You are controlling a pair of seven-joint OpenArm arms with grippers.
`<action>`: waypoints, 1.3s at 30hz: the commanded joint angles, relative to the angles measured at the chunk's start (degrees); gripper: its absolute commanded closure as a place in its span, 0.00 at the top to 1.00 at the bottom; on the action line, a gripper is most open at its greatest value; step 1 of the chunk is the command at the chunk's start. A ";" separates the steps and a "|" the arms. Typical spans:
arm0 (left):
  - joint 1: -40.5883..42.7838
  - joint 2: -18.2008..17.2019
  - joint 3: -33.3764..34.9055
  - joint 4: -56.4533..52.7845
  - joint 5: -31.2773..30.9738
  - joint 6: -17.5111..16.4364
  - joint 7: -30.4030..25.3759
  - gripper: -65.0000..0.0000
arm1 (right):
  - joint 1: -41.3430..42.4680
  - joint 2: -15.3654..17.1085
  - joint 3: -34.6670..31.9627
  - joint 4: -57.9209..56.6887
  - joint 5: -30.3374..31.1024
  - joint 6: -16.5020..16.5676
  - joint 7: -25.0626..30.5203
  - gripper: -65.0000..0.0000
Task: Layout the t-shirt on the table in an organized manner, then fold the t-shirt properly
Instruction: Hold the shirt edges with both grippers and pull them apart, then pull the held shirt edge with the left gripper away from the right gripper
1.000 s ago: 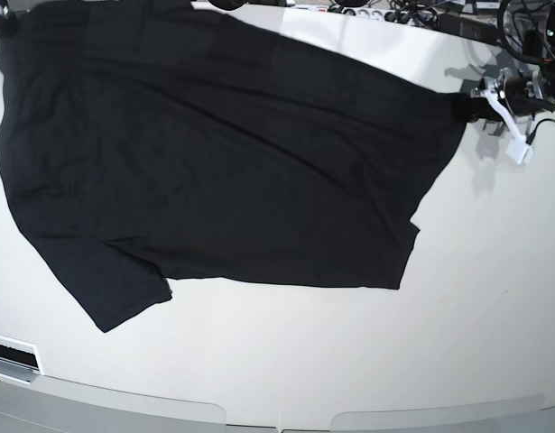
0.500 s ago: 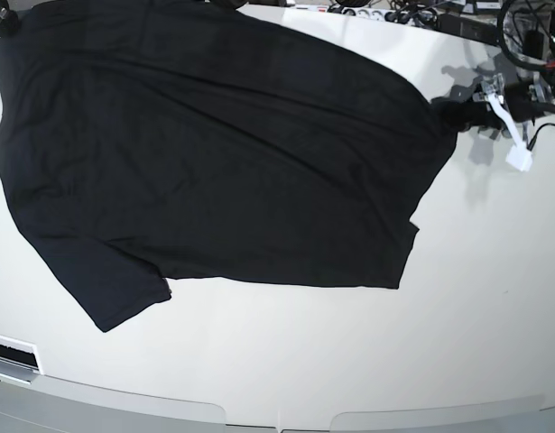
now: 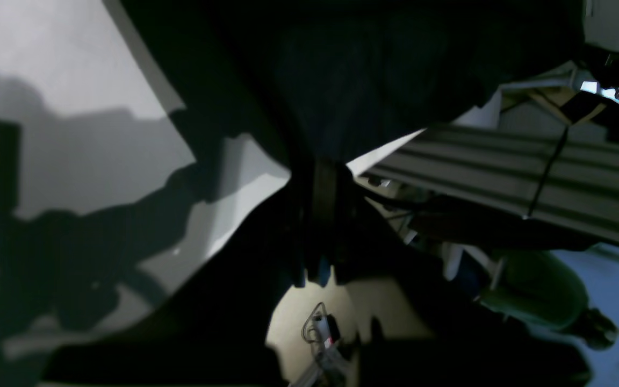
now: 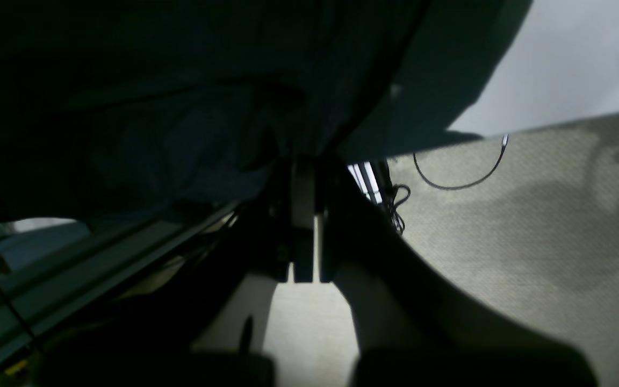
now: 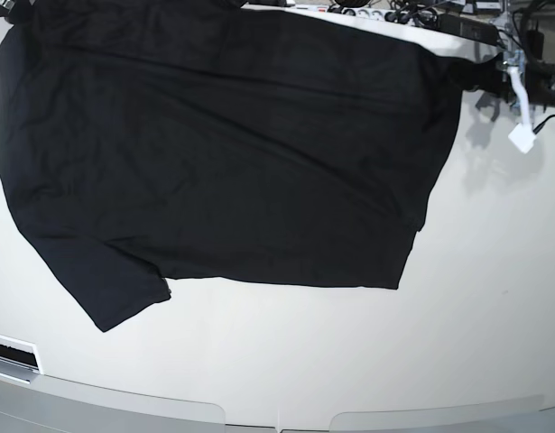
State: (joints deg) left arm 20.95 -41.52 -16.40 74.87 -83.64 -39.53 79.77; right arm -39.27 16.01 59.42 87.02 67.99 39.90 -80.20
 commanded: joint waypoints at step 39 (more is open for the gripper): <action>15.56 -7.06 -0.57 23.15 -1.36 -0.47 0.23 0.00 | -6.58 5.11 0.63 17.94 -0.68 0.10 1.11 0.00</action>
State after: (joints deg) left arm 36.45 -47.44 -16.47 97.32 -84.03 -39.57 79.83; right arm -45.08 20.23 59.42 104.20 66.52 39.90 -79.81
